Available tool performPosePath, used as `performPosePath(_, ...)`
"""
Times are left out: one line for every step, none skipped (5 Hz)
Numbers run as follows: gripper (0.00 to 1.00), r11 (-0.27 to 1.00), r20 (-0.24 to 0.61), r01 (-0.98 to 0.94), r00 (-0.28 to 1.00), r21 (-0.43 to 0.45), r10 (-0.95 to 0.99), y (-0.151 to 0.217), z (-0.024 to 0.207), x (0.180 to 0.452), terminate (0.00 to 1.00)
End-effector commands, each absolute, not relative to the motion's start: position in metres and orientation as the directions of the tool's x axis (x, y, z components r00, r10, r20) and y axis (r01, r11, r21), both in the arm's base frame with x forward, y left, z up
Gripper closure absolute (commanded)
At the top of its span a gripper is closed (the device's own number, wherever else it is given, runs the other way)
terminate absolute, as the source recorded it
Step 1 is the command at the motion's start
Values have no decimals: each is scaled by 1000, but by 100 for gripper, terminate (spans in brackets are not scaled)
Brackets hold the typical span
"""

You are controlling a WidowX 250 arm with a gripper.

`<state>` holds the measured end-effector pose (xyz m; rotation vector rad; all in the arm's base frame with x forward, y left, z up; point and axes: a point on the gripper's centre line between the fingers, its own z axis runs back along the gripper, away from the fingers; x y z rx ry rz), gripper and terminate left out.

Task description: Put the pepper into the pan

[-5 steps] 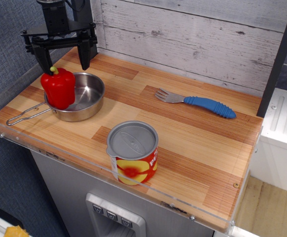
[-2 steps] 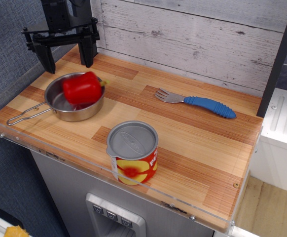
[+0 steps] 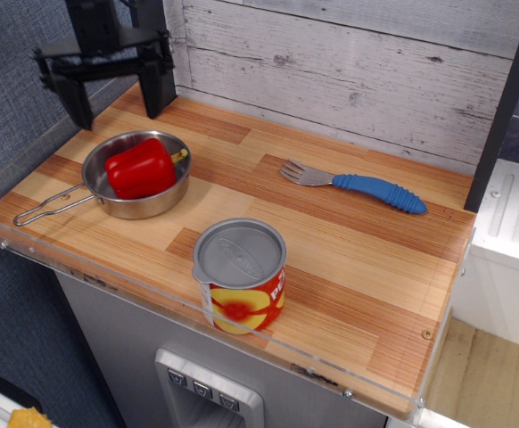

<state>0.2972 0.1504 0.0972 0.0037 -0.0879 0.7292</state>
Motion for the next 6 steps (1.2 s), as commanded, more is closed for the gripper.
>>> performPosePath(0, 744, 167, -668, 731, -27, 662, 145, 131, 295, 0)
performPosePath(0, 756, 227, -655, 738, 14, 635, 151, 143, 313, 0)
performPosePath(0, 784, 269, -619, 764, 46, 587, 156, 150, 329, 0)
performPosePath(0, 845, 300, -533, 813, 41, 498, 157, 154, 346, 0)
performPosePath(0, 860, 288, -505, 836, 71, 468, 155, 150, 353, 0)
performPosePath(0, 833, 313, -553, 785, -35, 534, 154, 149, 348, 0)
